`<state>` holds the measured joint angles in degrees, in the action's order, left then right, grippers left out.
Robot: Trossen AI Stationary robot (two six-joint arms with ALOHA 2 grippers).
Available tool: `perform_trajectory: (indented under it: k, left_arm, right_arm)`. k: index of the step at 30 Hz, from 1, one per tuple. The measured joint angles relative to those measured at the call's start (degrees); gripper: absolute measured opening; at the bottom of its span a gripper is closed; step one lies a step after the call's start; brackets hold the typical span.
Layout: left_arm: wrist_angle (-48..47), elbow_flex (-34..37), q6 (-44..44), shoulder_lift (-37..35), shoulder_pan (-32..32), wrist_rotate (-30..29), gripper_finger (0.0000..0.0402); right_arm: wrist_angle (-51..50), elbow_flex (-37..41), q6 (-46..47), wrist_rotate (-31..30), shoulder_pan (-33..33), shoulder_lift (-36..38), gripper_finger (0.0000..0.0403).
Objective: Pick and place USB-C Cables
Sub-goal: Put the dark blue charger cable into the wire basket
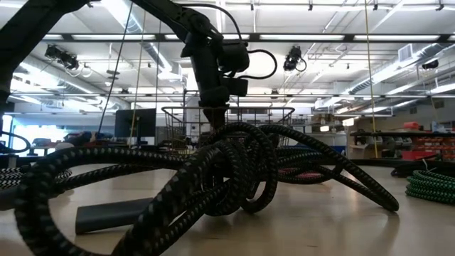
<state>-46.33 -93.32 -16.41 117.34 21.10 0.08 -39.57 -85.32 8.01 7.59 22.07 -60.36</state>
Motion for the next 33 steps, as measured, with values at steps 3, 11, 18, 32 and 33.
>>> perform_trajectory:
  k: [3, 11, 18, 32, 33]
  left_arm:
    - [0.0, 0.0, 0.7, 0.0, 0.0, 0.0, 0.0047]
    - [0.0, 0.0, 0.7, 0.0, 0.0, 0.0, 0.0036]
    - [1.0, 0.0, 0.7, 0.0, 0.2, -0.7, 0.0018]
    - [2.9, -0.1, 2.3, 1.1, 3.9, 4.3, 0.0018]
    - [2.5, -0.1, 2.3, 1.2, 3.8, 4.3, 0.0018]
  right_arm:
    - [0.0, 0.0, 0.0, 0.0, 0.0, 0.0, 0.0068]
    - [0.0, 0.0, 0.0, 0.0, 0.0, 0.0, 0.0068]
    - [0.0, 0.0, 0.0, 0.0, 0.0, 0.0, 0.0068]
    - [-0.1, 0.0, 0.0, 0.0, 0.0, 0.0, 0.0068]
    - [-0.1, 0.0, 0.0, 0.0, 0.0, 0.0, 0.0068]
